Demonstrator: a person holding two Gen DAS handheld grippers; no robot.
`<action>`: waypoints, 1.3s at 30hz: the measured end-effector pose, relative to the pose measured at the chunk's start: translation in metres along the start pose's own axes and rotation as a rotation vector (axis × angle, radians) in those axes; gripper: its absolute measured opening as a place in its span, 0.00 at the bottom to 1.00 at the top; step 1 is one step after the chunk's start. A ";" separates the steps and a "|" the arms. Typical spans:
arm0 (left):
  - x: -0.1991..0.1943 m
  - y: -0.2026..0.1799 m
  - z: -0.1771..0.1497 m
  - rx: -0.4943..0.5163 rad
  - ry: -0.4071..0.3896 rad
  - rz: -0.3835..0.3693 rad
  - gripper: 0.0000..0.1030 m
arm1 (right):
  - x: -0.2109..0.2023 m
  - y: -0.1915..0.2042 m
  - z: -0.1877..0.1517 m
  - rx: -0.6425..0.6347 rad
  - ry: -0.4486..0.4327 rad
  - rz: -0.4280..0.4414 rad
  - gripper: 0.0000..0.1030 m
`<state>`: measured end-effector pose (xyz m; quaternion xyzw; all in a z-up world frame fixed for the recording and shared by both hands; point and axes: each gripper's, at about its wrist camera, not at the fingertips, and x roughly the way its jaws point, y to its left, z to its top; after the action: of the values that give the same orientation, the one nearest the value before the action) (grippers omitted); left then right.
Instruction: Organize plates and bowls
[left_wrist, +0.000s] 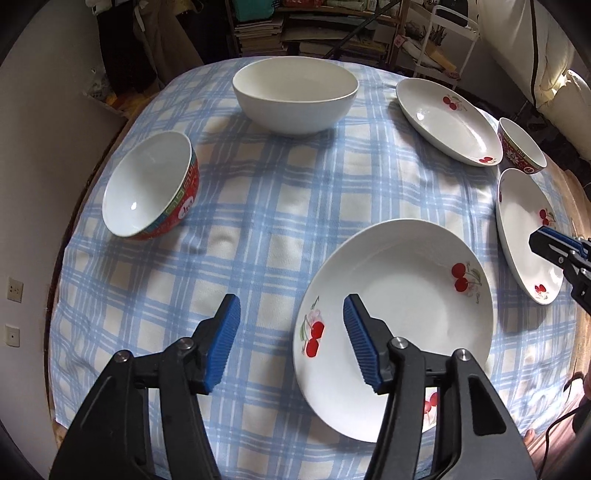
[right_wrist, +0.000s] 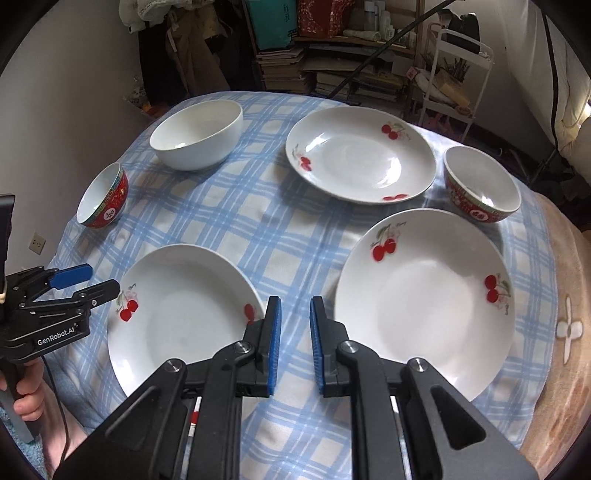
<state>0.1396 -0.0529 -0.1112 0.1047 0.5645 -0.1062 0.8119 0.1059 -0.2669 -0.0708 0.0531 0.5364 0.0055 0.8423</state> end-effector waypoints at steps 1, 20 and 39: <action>-0.002 -0.004 0.003 0.006 -0.003 -0.002 0.69 | -0.003 -0.005 0.003 0.001 -0.007 -0.012 0.28; -0.006 -0.118 0.072 0.162 -0.054 0.009 0.87 | -0.018 -0.128 0.008 0.237 -0.041 -0.180 0.93; 0.051 -0.203 0.088 0.294 0.035 0.028 0.87 | 0.019 -0.195 -0.019 0.367 0.073 -0.193 0.81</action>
<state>0.1765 -0.2748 -0.1396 0.2322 0.5553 -0.1743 0.7794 0.0871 -0.4574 -0.1142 0.1539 0.5611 -0.1711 0.7951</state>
